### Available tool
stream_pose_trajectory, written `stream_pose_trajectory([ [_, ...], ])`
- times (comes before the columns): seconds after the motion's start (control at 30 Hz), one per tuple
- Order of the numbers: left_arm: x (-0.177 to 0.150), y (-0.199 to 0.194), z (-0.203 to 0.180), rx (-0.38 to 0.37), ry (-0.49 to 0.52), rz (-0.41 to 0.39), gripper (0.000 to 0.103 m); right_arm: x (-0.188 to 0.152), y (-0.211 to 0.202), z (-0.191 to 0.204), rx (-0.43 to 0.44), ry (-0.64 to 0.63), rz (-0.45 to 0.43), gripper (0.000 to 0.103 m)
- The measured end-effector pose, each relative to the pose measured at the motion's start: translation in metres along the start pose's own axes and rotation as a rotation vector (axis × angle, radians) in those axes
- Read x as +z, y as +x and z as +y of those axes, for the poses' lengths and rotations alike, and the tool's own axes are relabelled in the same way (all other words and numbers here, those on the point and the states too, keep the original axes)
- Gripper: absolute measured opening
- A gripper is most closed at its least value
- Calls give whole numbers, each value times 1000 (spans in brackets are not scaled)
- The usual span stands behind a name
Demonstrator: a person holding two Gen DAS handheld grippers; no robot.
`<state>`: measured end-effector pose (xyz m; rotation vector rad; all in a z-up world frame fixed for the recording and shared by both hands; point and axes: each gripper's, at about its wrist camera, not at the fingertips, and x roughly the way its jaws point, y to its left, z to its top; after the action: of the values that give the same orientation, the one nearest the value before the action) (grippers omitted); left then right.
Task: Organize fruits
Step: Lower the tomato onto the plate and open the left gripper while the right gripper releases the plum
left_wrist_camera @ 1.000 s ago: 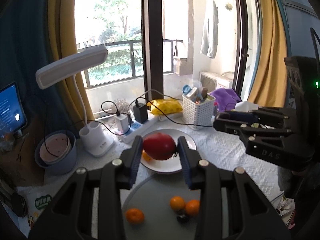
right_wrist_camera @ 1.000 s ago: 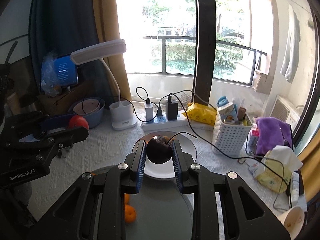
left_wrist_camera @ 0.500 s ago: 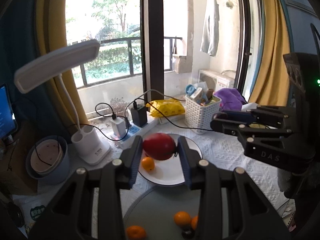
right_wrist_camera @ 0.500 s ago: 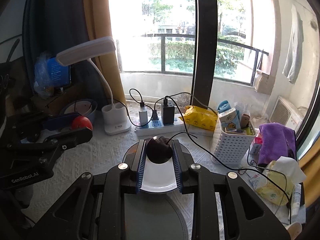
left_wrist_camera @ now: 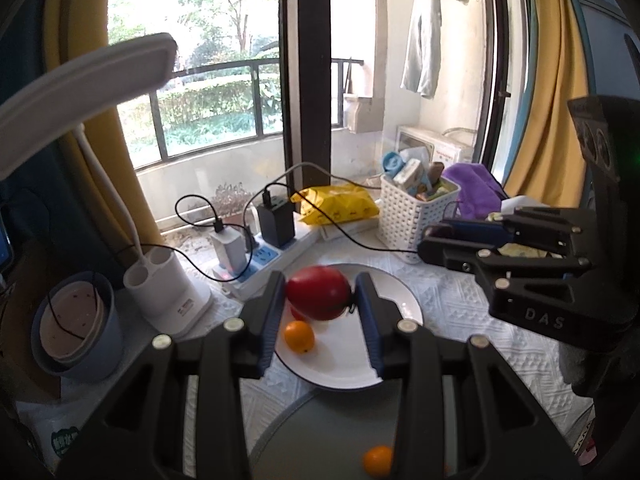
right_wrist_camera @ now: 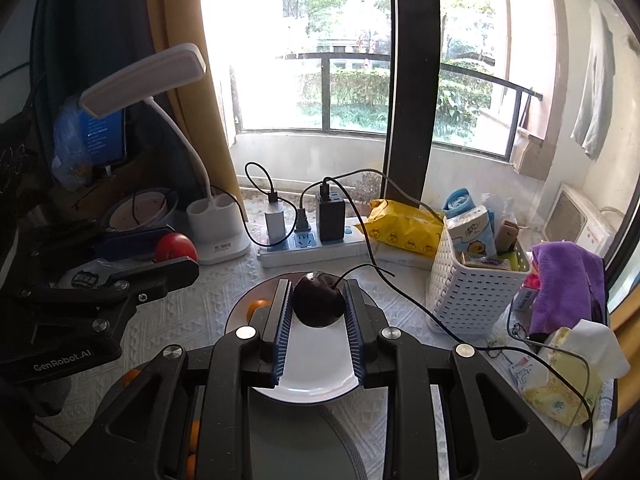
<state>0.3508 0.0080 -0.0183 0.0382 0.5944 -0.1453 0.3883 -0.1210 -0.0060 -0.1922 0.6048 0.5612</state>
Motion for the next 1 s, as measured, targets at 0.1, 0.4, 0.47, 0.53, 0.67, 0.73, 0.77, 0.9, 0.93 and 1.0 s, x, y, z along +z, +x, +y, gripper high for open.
stream_pose_trajectory([
  [0.1, 0, 10, 0, -8, 0, 12, 37, 0, 9, -3, 3, 2, 10, 28],
  [0.4, -8, 50, 2, -37, -9, 74, 37, -8, 42, -15, 2, 19, 58, 28],
  [0.47, -10, 57, 2, -40, -10, 87, 37, -11, 50, -18, 3, 26, 72, 27],
  [0.53, -13, 63, 3, -41, -10, 97, 37, -13, 56, -20, 3, 30, 82, 28],
  [0.67, -19, 82, 6, -55, -19, 137, 37, -17, 71, -24, 8, 38, 105, 27],
  [0.73, -23, 89, 5, -63, -15, 154, 37, -20, 78, -26, 13, 42, 115, 27],
  [0.77, -24, 93, 5, -70, -14, 162, 37, -21, 81, -27, 16, 43, 120, 27],
  [0.9, -28, 107, 4, -82, -15, 188, 37, -27, 94, -31, 17, 53, 145, 27],
  [0.93, -28, 111, 4, -84, -15, 195, 37, -29, 98, -32, 17, 56, 151, 28],
  [1.0, -29, 117, 2, -88, -11, 209, 37, -31, 103, -34, 19, 61, 160, 27],
])
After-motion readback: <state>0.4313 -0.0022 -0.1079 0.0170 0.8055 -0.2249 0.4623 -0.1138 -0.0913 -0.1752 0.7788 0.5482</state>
